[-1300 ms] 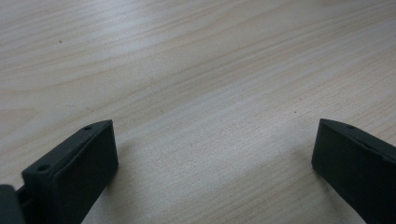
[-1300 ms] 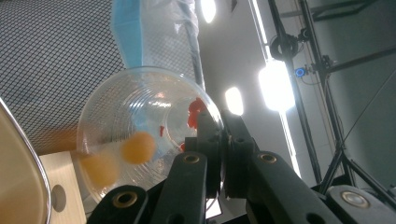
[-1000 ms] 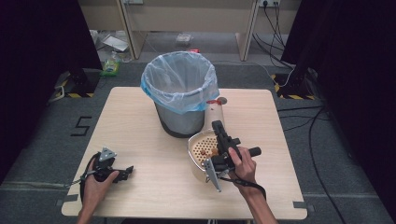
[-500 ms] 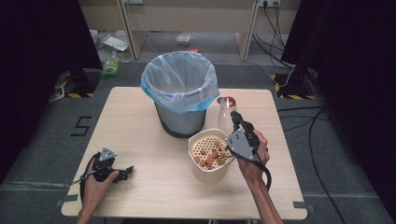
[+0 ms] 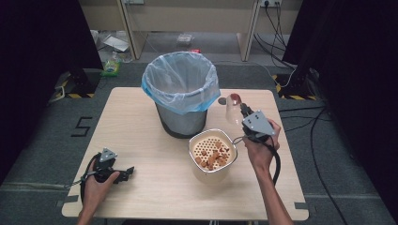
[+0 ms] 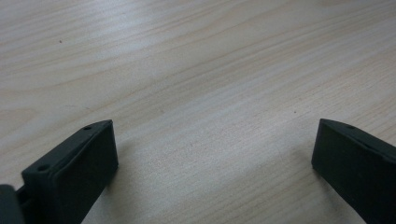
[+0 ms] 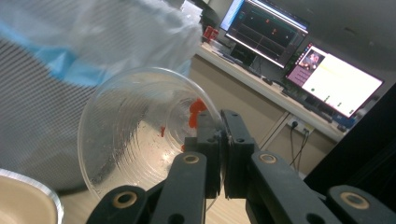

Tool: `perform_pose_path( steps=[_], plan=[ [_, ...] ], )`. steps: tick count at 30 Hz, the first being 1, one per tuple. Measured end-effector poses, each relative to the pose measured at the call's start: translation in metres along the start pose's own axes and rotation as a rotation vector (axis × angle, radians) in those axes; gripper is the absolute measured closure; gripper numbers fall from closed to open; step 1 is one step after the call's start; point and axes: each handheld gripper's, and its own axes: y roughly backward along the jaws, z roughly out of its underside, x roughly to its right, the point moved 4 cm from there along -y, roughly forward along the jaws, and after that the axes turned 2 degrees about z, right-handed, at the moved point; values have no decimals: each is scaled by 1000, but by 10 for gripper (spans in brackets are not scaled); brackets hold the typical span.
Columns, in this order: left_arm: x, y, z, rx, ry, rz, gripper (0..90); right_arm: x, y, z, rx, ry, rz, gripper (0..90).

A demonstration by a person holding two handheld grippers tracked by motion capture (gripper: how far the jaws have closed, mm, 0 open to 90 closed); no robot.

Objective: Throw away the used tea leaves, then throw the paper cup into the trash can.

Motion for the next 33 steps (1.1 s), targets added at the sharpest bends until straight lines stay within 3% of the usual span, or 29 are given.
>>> perform_pose_path(
  steps=[6,12,27,33],
  plan=[
    [0,0,0,0,0,0,0,23,-10,-15,-18,-47,0,876],
    [0,0,0,0,0,0,0,36,-18,-27,-38,-83,-16,875],
    [0,0,0,0,0,0,0,53,-32,-77,-11,-75,-18,874],
    [0,0,0,1,0,-1,0,51,-37,-95,-1,-51,-23,874]
  ],
)
